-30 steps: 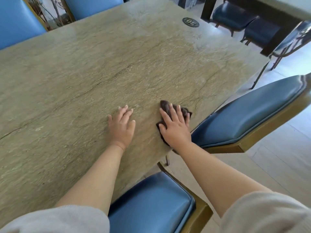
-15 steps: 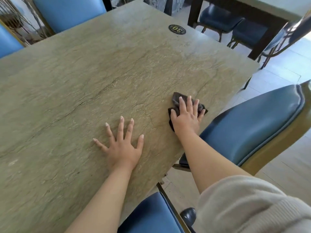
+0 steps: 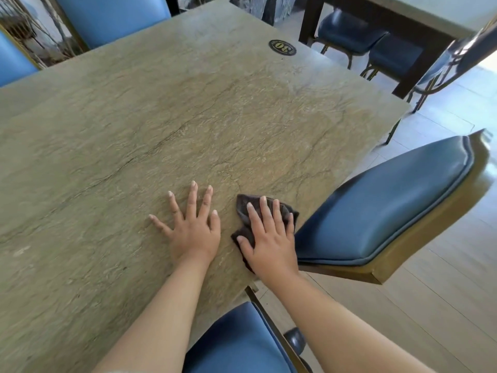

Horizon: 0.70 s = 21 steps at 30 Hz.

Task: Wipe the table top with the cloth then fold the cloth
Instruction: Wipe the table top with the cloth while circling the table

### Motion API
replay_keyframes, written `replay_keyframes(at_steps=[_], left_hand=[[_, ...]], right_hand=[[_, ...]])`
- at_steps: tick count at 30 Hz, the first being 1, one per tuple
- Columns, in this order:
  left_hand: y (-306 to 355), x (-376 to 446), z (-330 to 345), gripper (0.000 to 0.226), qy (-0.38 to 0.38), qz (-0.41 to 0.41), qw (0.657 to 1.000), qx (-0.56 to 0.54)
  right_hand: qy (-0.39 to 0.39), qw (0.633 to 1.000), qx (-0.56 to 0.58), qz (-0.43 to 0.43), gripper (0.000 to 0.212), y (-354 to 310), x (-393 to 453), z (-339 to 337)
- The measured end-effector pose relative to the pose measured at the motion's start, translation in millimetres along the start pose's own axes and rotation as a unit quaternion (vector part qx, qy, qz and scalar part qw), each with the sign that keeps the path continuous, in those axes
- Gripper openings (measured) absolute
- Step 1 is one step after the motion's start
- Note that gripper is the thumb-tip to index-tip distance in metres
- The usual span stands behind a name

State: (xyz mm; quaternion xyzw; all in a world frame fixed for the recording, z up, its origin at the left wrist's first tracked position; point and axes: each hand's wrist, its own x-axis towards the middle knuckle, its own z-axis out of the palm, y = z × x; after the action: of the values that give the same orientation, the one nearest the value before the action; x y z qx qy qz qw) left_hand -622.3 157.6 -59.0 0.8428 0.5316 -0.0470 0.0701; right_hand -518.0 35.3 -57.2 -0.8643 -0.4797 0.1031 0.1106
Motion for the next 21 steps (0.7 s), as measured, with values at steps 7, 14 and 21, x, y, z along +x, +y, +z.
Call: replay_keyframes(at_steps=[7, 14, 21], left_hand=[[-1.6, 0.5, 3.1, 0.054, 0.006, -0.003, 1.0, -0.011], [-2.7, 1.5, 6.0, 0.053, 0.031, 0.002, 0.999, -0.031], [-7.1, 2.1, 3.0, 0.053, 0.042, 0.004, 0.993, -0.113]], right_hand=[[0.001, 0.996, 0.023, 0.089, 0.062, 24.6, 81.1, -13.6], [-0.016, 0.996, 0.026, 0.088, 0.06, 17.6, 137.9, -22.1], [-0.078, 0.98, 0.115, -0.144, 0.056, 4.8, 62.6, -20.4]])
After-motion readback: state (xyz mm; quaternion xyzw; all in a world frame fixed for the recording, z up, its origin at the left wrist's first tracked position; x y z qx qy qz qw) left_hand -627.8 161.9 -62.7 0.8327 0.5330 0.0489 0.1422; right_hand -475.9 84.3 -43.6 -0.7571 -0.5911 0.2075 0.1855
